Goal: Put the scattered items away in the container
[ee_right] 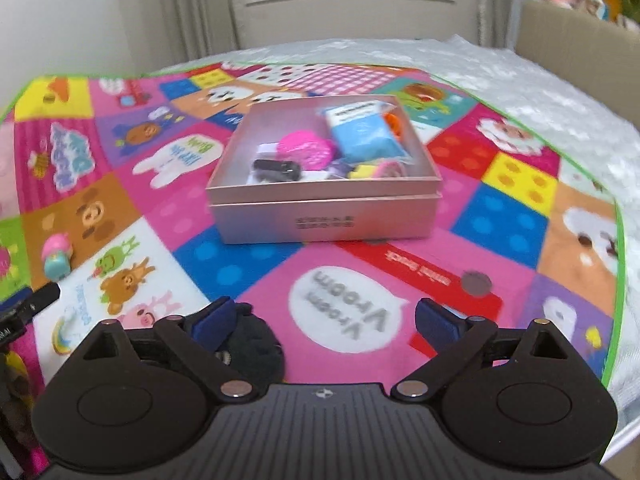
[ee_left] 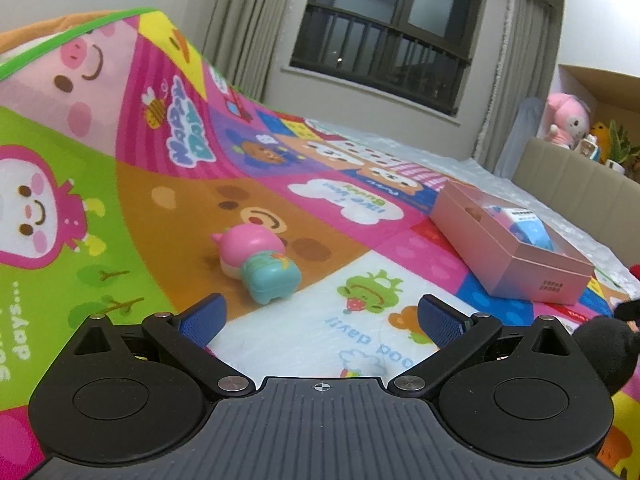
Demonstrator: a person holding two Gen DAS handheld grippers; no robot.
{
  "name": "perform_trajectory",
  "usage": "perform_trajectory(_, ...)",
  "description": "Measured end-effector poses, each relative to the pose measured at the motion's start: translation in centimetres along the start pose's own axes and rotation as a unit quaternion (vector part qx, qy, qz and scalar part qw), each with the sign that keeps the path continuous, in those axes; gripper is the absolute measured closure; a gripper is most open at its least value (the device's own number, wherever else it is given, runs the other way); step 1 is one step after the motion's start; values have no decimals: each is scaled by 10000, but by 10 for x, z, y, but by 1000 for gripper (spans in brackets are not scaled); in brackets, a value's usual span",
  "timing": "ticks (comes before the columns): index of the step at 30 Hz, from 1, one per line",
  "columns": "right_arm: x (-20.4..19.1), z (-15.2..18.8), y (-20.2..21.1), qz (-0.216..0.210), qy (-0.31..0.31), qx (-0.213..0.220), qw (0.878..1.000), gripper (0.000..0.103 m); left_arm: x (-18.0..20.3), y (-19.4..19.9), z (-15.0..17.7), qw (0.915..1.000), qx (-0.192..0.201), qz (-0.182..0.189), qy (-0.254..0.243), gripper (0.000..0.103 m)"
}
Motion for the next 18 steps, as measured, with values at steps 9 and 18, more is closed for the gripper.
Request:
perform_trajectory(9, 50, 17, 34, 117, -816, 1434, 9862, 0, -14, -27, -26, 9957, -224, -853, -292, 1)
perform_trajectory(18, 40, 55, 22, 388, 264, 1606, 9859, 0, -5, -64, -26, 9875, -591, -1254, -753, 27)
Point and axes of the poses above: each gripper's, at about its wrist camera, not at the fingertips, and y roughly against the way its jaws point, x to its right, z to its underside, the point moved 9 cm from there along -y, roughly the way its jaws point, and after that the axes turned 10 degrees about -z, right-handed, at the moved point
